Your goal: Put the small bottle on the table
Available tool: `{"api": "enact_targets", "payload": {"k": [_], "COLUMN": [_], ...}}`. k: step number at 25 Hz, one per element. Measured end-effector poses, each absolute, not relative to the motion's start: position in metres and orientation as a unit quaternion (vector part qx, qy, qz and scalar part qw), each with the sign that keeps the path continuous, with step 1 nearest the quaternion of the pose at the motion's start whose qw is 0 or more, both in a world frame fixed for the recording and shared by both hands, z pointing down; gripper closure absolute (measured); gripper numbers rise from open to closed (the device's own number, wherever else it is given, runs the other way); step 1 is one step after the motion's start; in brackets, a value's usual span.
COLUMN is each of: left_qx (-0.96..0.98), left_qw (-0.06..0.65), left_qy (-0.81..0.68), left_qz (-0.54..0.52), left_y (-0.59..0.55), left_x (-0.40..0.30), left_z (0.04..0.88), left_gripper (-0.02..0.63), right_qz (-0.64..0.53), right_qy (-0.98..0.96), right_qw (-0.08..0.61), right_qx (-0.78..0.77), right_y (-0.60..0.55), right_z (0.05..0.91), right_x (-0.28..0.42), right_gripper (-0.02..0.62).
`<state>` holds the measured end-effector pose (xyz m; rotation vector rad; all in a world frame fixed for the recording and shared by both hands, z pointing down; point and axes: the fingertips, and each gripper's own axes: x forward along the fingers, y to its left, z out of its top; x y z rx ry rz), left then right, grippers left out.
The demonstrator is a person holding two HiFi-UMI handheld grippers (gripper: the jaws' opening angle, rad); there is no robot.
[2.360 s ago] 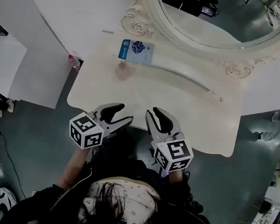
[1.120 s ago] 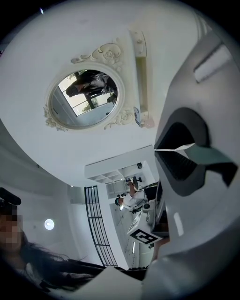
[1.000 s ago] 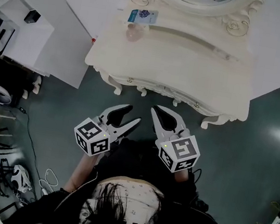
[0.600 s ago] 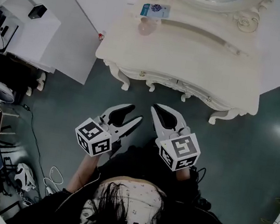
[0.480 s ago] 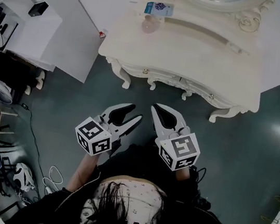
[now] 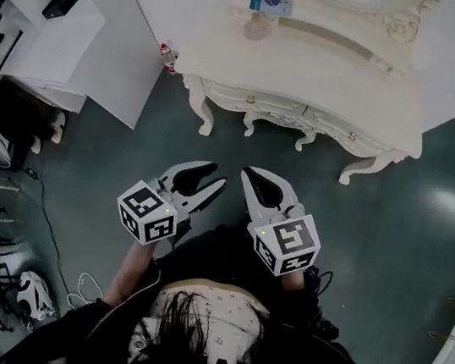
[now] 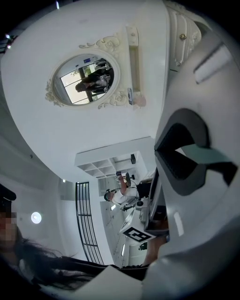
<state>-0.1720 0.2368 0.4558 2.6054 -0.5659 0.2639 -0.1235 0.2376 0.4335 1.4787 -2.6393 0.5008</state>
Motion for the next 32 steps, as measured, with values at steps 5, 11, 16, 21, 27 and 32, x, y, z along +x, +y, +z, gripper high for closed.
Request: {"api": "enact_targets", "payload": {"k": [5,11,16,21,27,32], "left_qx": [0.952,0.955,0.956,0.956,0.955,0.956], "left_qw": [0.220,0.226,0.226,0.228,0.229,0.229], "left_qy": [-0.196,-0.176,-0.172,-0.172,-0.174,-0.171], "left_qz": [0.083,0.081,0.071,0.070,0.071,0.072], "left_y": [0.251,0.274,0.284,0.290,0.297,0.298], "left_x": [-0.192,-0.200,-0.205,-0.208,-0.212,-0.213], "left_z": [0.450,0.458,0.456,0.458,0.459,0.457], "left_gripper": [0.460,0.460,0.460,0.460,0.460,0.460], "right_qz": [0.149,0.144,0.137,0.138,0.135,0.134], "right_qy": [-0.856,-0.852,-0.850,-0.849,-0.853,-0.851], "right_qw": [0.047,0.064,0.070,0.070,0.072,0.073], "right_qx": [0.493,0.499,0.503,0.505,0.500,0.503], "right_y": [0.256,0.277,0.289,0.295,0.302,0.304], "right_z": [0.431,0.435,0.434,0.435,0.436,0.435], "right_x": [-0.144,-0.160,-0.166,-0.167,-0.176,-0.175], "right_gripper": [0.586,0.586,0.586,0.586,0.586,0.586]}}
